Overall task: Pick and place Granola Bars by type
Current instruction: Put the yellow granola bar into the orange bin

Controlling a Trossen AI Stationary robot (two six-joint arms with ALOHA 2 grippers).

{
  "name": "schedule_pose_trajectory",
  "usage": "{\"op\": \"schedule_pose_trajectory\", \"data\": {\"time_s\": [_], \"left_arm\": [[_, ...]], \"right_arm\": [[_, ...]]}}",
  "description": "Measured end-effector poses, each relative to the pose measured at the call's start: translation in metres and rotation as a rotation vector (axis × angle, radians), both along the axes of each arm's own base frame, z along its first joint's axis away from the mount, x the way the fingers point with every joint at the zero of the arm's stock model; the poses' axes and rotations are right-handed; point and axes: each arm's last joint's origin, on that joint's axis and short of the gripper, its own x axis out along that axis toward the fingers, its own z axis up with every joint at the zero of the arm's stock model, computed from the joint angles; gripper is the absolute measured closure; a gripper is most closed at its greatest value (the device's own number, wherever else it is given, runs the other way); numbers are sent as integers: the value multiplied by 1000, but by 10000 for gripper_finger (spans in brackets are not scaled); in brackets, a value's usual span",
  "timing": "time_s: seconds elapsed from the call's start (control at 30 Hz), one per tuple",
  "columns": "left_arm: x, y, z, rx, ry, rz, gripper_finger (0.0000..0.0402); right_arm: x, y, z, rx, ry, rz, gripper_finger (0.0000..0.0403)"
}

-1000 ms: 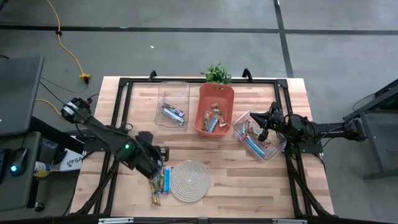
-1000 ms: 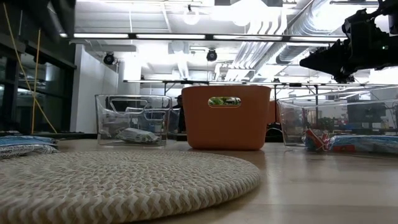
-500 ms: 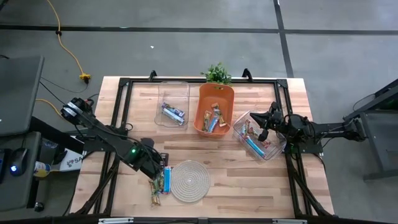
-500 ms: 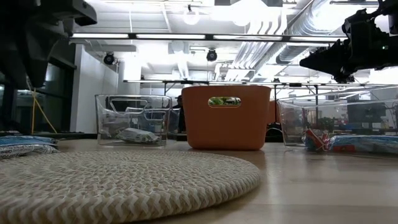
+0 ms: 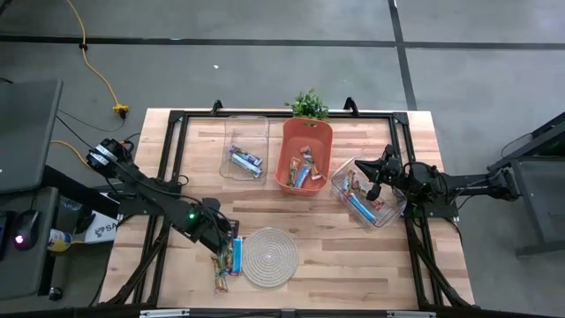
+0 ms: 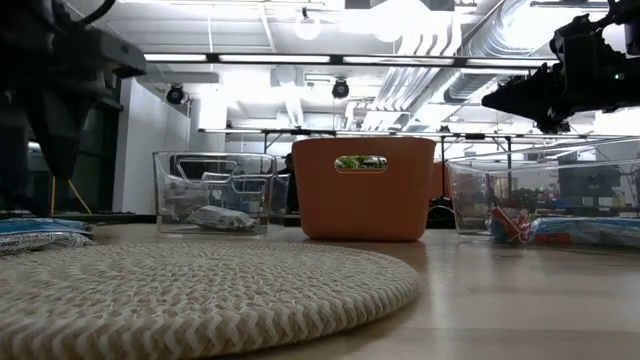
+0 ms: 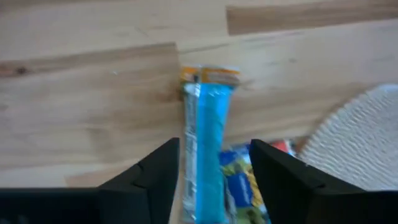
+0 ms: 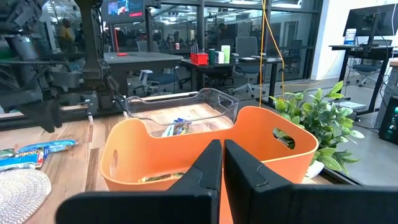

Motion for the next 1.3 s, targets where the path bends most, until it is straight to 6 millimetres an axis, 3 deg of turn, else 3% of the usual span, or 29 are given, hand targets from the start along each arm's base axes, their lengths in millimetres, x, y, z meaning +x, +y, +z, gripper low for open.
{"op": "schedule_pose_trajectory", "data": {"time_s": [0.17, 0.37, 0.67, 0.97, 1.3], "left_arm": [[-5, 4, -9, 35, 28, 3, 177], [-9, 7, -22, 50, 25, -20, 173], [-1, 12, -22, 71, -24, -65, 173], [13, 36, -22, 17, 28, -109, 173], [14, 38, -23, -38, 56, -133, 173]], "right_arm": [[0, 0, 0, 0, 0, 0, 402], [0, 0, 0, 0, 0, 0, 402], [0, 0, 0, 0, 0, 0, 402], [0, 0, 0, 0, 0, 0, 402], [0, 0, 0, 0, 0, 1, 402]]}}
